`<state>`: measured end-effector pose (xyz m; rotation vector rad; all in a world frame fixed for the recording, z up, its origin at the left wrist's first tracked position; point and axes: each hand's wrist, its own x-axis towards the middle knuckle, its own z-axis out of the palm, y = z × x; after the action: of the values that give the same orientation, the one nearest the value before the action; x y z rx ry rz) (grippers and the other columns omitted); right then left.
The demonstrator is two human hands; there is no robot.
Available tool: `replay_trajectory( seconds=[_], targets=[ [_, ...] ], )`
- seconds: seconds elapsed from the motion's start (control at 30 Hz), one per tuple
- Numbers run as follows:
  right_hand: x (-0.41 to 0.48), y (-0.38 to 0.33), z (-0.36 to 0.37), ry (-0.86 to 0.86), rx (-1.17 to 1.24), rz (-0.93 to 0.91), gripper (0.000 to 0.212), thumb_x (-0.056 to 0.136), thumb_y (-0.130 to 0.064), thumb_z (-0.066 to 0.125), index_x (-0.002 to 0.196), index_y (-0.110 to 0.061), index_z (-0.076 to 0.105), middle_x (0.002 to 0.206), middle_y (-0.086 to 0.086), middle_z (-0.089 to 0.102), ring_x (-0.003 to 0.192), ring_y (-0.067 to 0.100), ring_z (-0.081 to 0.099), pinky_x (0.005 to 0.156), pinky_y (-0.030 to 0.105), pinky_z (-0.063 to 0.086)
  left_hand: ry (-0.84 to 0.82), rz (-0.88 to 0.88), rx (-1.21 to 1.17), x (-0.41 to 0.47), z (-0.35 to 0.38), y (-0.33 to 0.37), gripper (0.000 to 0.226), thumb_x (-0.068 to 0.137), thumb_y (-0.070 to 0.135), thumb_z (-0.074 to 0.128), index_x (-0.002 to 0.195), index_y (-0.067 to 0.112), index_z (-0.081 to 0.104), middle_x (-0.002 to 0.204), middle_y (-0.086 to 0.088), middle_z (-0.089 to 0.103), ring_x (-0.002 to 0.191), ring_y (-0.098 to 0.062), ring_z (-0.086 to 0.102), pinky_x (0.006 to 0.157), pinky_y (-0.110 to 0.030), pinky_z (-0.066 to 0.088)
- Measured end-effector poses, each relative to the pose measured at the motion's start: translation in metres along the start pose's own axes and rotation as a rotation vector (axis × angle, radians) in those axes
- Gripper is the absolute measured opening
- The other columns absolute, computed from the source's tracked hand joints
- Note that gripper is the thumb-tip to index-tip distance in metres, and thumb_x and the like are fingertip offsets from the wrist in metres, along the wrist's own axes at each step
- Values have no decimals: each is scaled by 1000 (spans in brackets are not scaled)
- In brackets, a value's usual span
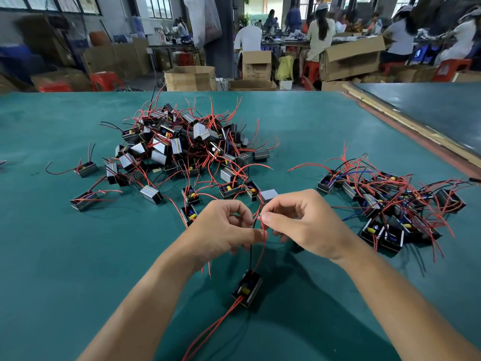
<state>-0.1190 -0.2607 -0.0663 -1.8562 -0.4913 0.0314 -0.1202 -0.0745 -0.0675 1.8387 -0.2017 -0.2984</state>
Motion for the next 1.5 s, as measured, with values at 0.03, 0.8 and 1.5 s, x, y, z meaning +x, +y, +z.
replay_trajectory(
  seconds=[0.03, 0.8, 1.5],
  targets=[
    [0, -1, 0, -2, -24, -18, 15, 80, -23, 69, 75, -10, 75, 68, -1, 71, 62, 8, 60, 62, 21, 49, 14, -7, 14, 0, 0, 0, 32, 66, 16, 88, 74, 14, 57, 61, -4, 63, 50, -13, 51, 51, -23, 39],
    [0, -3, -4, 7, 85, 107, 15, 96, -7, 59, 85, -10, 69, 74, 7, 74, 60, 15, 61, 59, 29, 52, -10, 17, -159, 2, -2, -1, 15, 97, 8, 57, 94, 4, 71, 69, -4, 71, 53, -18, 67, 54, -23, 55],
    [2, 3, -3, 83, 43, 126, 16, 89, -6, 69, 74, -12, 71, 66, 5, 71, 57, 16, 66, 56, 25, 56, -77, 23, -141, 1, 0, 0, 15, 99, 20, 55, 99, 5, 55, 73, -12, 72, 47, -22, 63, 50, -24, 52]
  ],
)
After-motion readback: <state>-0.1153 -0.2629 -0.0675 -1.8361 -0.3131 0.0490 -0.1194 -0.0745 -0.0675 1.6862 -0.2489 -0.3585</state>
